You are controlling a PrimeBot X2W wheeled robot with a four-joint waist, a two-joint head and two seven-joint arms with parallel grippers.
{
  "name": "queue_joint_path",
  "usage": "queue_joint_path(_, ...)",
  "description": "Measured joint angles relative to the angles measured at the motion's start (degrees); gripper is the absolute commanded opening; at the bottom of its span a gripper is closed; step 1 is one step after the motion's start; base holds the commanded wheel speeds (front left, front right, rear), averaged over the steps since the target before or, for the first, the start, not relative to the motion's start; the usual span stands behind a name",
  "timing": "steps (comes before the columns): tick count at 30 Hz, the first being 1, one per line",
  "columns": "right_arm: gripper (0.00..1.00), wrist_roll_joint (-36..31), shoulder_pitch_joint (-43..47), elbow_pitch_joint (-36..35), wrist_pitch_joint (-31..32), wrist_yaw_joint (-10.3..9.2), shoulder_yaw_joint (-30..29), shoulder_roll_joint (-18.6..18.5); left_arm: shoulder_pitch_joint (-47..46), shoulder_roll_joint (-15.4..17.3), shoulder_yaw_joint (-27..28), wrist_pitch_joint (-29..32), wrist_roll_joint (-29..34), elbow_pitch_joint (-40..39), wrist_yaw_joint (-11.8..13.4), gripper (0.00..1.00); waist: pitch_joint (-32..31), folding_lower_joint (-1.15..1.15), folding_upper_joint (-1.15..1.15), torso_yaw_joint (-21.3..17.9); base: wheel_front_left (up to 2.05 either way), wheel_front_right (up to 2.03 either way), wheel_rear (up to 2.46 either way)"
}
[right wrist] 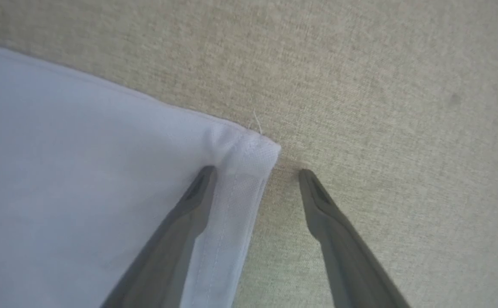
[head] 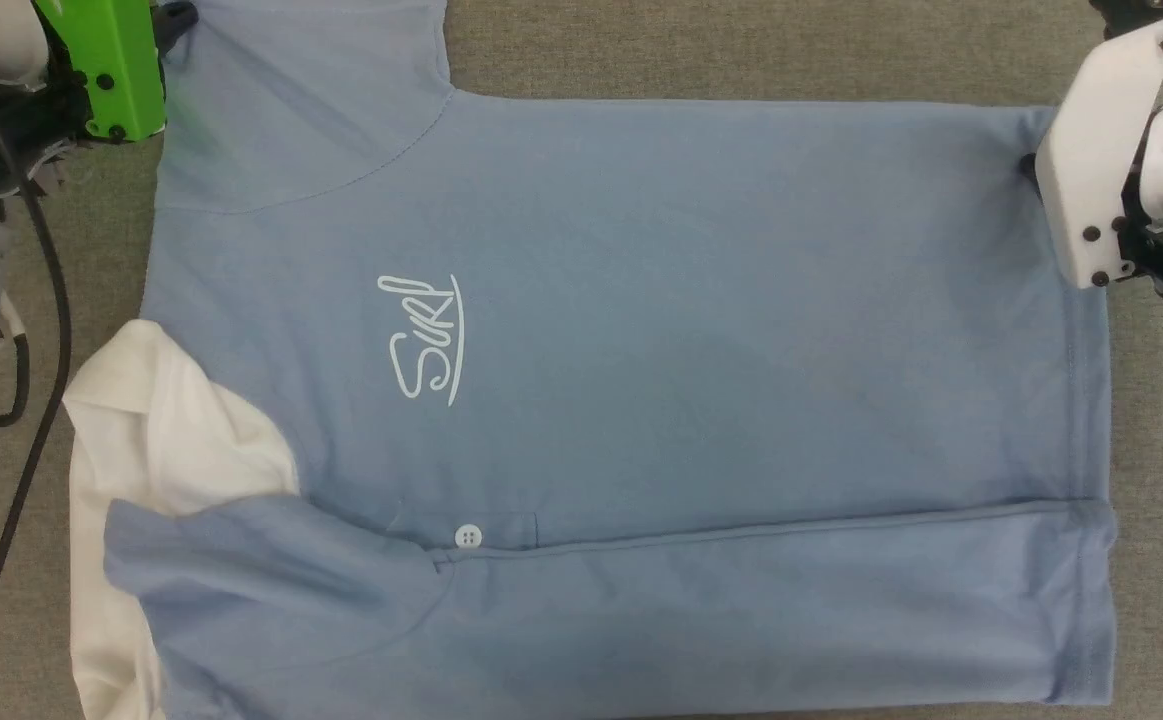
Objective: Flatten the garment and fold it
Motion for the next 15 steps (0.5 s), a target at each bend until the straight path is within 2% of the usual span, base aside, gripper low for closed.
queue_joint_path(1,0.44,0.0,0.0,-0.4,0.3,0.0,-0.1,0.1,0.0,0.1,0.1,0.0,-0.1,0.0,0.0,0.0,0.1,0.0,0.0,0.0,0.0,0.0,0.0)
queue_joint_path(2,0.0,0.1,0.0,-0.5,0.6,0.0,-0.3,0.2,0.0,0.1,0.1,0.0,-0.1,-0.1,0.0,0.0,0.1,0.0,0.0,0.0,0.0,0.0,0.0)
queue_joint_path(7,0.0,0.5,0.6,-1.6,0.1,0.02,-1.3,1.7,0.1,0.2,0.0,-0.3,-0.3,-0.3,-0.1,0.0,-0.1,0.0,0.0,-0.1,0.0,0.0,0.0)
queue_joint_path(15,0.0,1.2,2.9,-1.4,-9.5,0.02,-3.8,2.1,1.6,-0.4,0.7,-4.3,-2.3,-0.7,-1.2,0.0,-3.5,0.0,0.0,-0.1,0.0,0.0,0.0)
